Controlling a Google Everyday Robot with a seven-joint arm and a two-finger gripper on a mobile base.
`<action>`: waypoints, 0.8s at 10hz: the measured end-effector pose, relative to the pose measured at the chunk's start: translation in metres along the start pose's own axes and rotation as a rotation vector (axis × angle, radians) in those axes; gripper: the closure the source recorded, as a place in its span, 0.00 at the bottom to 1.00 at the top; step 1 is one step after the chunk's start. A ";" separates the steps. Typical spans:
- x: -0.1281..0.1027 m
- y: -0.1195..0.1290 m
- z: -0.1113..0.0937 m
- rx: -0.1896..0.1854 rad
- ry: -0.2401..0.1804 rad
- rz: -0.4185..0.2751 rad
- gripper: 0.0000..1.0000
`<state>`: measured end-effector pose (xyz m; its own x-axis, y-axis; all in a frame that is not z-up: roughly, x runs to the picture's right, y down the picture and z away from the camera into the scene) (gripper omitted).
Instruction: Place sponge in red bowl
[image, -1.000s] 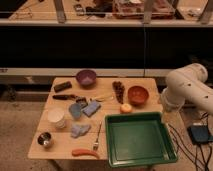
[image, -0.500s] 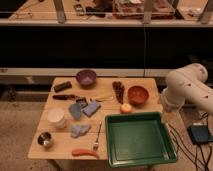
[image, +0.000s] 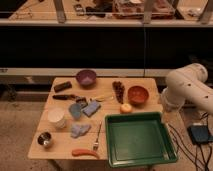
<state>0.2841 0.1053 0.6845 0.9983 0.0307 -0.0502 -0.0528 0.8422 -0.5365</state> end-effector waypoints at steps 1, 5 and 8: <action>0.000 0.000 0.000 0.000 0.000 0.000 0.35; 0.000 -0.002 -0.001 0.008 -0.011 -0.010 0.35; -0.033 -0.021 -0.017 0.049 -0.237 -0.133 0.35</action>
<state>0.2515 0.0776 0.6831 0.9747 0.0381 0.2201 0.0750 0.8724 -0.4831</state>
